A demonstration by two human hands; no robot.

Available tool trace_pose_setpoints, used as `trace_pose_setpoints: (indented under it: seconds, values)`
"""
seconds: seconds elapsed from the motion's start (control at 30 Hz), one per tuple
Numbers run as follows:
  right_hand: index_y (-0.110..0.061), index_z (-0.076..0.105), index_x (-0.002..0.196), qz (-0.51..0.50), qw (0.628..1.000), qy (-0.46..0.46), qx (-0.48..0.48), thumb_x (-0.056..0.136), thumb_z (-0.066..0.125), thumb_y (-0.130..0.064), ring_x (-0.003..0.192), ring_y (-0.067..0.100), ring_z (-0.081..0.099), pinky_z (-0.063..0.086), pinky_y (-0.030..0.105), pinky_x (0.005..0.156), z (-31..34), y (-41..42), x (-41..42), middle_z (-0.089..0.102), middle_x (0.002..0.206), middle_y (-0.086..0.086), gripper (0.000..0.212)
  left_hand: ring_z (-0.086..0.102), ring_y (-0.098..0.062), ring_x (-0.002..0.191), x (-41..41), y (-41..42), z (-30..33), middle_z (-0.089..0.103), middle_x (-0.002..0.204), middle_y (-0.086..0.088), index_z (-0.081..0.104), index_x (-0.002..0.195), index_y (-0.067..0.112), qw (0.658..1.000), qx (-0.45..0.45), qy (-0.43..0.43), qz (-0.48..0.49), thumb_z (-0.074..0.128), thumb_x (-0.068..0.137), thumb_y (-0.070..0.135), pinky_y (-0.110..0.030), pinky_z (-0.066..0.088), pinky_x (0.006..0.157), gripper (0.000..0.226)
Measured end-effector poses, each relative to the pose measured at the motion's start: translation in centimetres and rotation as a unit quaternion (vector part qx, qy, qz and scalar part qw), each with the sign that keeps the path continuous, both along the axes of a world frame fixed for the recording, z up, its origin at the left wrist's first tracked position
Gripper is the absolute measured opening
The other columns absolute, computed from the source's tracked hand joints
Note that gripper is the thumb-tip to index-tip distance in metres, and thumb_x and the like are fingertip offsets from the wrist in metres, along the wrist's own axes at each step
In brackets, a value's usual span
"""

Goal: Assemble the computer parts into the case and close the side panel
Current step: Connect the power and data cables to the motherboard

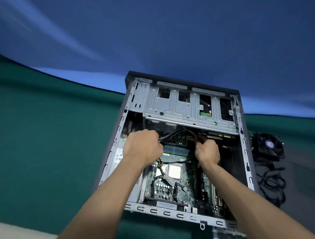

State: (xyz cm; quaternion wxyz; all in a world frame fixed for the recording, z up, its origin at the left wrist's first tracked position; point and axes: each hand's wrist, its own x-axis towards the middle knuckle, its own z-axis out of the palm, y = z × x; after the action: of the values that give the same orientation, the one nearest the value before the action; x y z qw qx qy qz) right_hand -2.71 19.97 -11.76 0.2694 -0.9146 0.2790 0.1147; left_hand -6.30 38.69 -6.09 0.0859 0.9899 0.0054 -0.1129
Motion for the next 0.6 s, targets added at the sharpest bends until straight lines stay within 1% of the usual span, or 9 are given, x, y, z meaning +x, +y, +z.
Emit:
trace_pose_setpoints:
  seconds: [0.03,0.13,0.3,0.4,0.47,0.53,0.6]
  values:
    - [-0.002,0.058,0.069,-0.003,1.0,0.006,-0.001,0.092,0.054,-0.017,0.062,0.026,0.05,0.036,0.028,0.058,-0.15,0.11,0.22,0.053,0.065,0.006,0.027,0.059,-0.019,0.065,0.03,0.08,-0.07,0.065,0.068,0.004,0.069,0.083,0.024,1.0,-0.001,0.002,0.002,0.046,0.082,0.03,-0.027,0.039,0.06,0.024]
    - [-0.003,0.055,0.063,-0.012,1.0,0.007,-0.012,0.089,0.056,-0.015,0.065,0.028,0.051,0.037,0.028,0.06,-0.32,0.26,0.53,0.049,0.061,0.005,0.029,0.056,-0.016,0.056,0.09,0.07,-0.04,0.061,0.06,0.005,0.069,0.077,0.021,1.0,-0.01,0.009,0.004,0.048,0.081,0.028,-0.026,0.036,0.054,0.022]
    - [-0.004,0.047,0.058,-0.002,1.0,0.003,-0.027,0.089,0.054,-0.012,0.066,0.028,0.049,0.036,0.029,0.062,-0.32,0.53,0.68,0.054,0.073,0.011,0.033,0.05,-0.014,0.047,0.06,0.01,-0.05,0.056,0.052,0.004,0.064,0.067,0.019,1.0,-0.012,-0.003,0.008,0.05,0.077,0.021,-0.023,0.03,0.045,0.017]
    - [-0.002,0.055,0.07,0.027,0.998,0.02,-0.059,0.091,0.05,-0.012,0.07,0.026,0.046,0.035,0.027,0.063,-0.21,0.72,1.08,0.051,0.077,0.011,0.024,0.048,-0.015,0.046,0.11,0.0,-0.15,0.054,0.051,0.004,0.061,0.065,0.018,1.0,-0.012,0.0,0.005,0.05,0.076,0.019,-0.023,0.029,0.044,0.016]
    - [-0.003,0.055,0.07,0.046,0.995,0.029,-0.081,0.091,0.048,-0.011,0.071,0.027,0.047,0.035,0.027,0.063,-0.21,0.83,1.18,0.051,0.078,0.011,0.024,0.047,-0.015,0.045,0.15,-0.01,-0.23,0.053,0.05,0.003,0.06,0.063,0.018,1.0,-0.012,-0.002,0.003,0.05,0.076,0.019,-0.024,0.029,0.044,0.016]
    - [-0.002,0.058,0.071,0.062,0.993,0.036,-0.095,0.091,0.047,-0.011,0.075,0.029,0.053,0.036,0.027,0.063,-0.2,0.96,1.12,0.055,0.081,0.012,0.024,0.048,-0.015,0.046,0.16,-0.02,-0.3,0.052,0.05,0.003,0.059,0.062,0.019,1.0,-0.012,-0.004,0.001,0.05,0.076,0.02,-0.024,0.031,0.046,0.016]
    - [0.001,0.067,0.084,0.068,0.992,0.035,-0.101,0.092,0.047,-0.013,0.087,0.032,0.061,0.036,0.027,0.065,-0.18,1.02,1.04,0.063,0.09,0.016,0.025,0.049,-0.015,0.047,0.15,-0.02,-0.37,0.052,0.051,0.003,0.059,0.063,0.019,1.0,-0.012,-0.003,-0.002,0.05,0.076,0.021,-0.025,0.035,0.049,0.016]
